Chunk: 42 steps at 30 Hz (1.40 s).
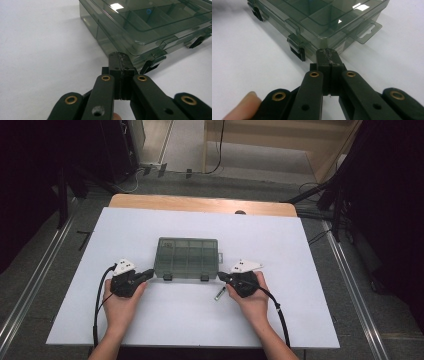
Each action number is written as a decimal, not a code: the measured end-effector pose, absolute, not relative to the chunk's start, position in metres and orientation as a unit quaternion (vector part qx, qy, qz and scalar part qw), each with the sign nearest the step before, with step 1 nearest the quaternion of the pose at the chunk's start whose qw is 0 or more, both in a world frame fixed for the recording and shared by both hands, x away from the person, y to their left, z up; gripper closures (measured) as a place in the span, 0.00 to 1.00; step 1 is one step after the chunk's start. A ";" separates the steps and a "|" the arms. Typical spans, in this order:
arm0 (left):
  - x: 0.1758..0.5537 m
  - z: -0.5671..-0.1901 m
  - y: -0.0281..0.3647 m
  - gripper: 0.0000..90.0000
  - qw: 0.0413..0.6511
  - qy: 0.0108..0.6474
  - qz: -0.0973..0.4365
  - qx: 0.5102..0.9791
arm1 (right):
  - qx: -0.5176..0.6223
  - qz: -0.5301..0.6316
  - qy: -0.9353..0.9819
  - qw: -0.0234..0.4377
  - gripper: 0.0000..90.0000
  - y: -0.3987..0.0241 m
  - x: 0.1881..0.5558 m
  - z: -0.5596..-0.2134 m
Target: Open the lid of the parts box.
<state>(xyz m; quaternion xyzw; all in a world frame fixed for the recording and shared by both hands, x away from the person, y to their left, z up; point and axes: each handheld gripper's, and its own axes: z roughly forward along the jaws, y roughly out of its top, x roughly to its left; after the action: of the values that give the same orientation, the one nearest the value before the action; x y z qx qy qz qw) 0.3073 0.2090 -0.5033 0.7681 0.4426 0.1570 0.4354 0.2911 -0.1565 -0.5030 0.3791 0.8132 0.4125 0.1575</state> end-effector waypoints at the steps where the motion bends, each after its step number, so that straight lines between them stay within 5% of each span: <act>1: 0.307 -0.503 0.209 1.00 0.436 0.444 0.157 0.767 | 0.379 0.413 0.813 0.158 1.00 -0.156 0.291 -0.503; 42: 0.302 -0.484 0.208 1.00 0.512 0.403 0.185 0.735 | 0.371 0.483 0.777 0.162 1.00 -0.160 0.293 -0.484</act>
<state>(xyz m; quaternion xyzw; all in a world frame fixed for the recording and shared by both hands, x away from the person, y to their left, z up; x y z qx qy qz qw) 0.3020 0.2083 -0.4840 0.7355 0.4029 0.1854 0.5122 0.2932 -0.1598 -0.4839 0.3711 0.7767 0.4826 0.1617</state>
